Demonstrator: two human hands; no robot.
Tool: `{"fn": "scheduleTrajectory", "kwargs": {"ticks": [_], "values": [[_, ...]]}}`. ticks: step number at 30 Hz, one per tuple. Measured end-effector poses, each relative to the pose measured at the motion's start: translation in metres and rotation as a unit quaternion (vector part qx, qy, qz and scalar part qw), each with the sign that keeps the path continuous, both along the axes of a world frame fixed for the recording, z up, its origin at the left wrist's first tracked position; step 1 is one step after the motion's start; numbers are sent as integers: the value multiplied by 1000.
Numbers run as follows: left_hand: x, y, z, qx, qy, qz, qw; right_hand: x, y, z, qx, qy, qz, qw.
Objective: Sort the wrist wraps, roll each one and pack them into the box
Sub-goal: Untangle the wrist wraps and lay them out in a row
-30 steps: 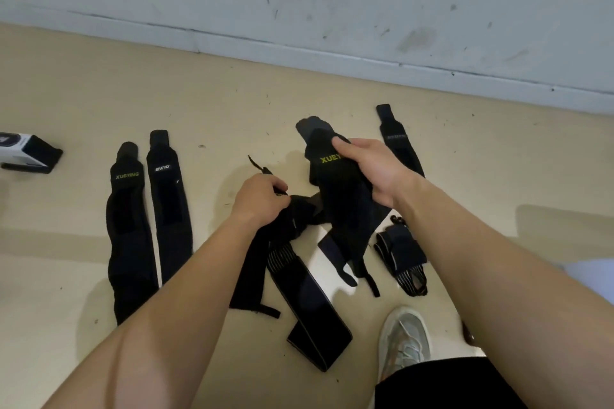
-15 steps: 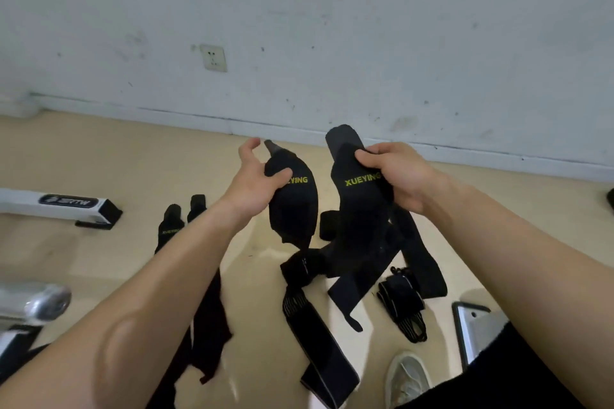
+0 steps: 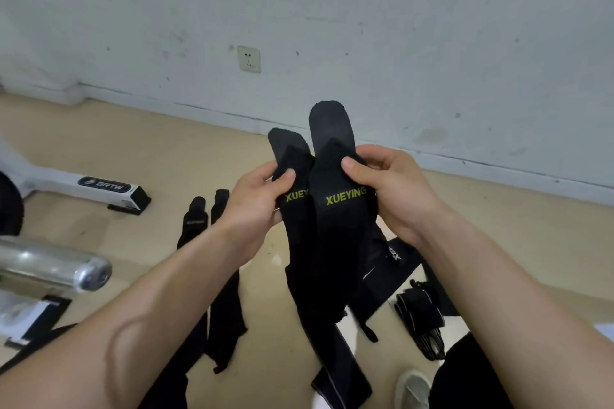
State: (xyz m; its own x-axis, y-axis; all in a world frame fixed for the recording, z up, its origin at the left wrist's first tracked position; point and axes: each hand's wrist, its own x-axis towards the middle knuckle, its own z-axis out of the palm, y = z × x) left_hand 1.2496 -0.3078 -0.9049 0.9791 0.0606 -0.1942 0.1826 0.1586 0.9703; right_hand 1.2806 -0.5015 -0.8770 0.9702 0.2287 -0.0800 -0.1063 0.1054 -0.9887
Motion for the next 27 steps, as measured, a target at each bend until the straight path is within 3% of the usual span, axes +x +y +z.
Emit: {"fn": "scheduleTrajectory", "kwargs": {"ticks": [14,27], "values": [[7,14,-1,-77,28,18,996,10,51,-19,-10,46,-32,998],[4,22,-13,56,-56,22,997,13,73,-32,10,101,-40,994]]}}
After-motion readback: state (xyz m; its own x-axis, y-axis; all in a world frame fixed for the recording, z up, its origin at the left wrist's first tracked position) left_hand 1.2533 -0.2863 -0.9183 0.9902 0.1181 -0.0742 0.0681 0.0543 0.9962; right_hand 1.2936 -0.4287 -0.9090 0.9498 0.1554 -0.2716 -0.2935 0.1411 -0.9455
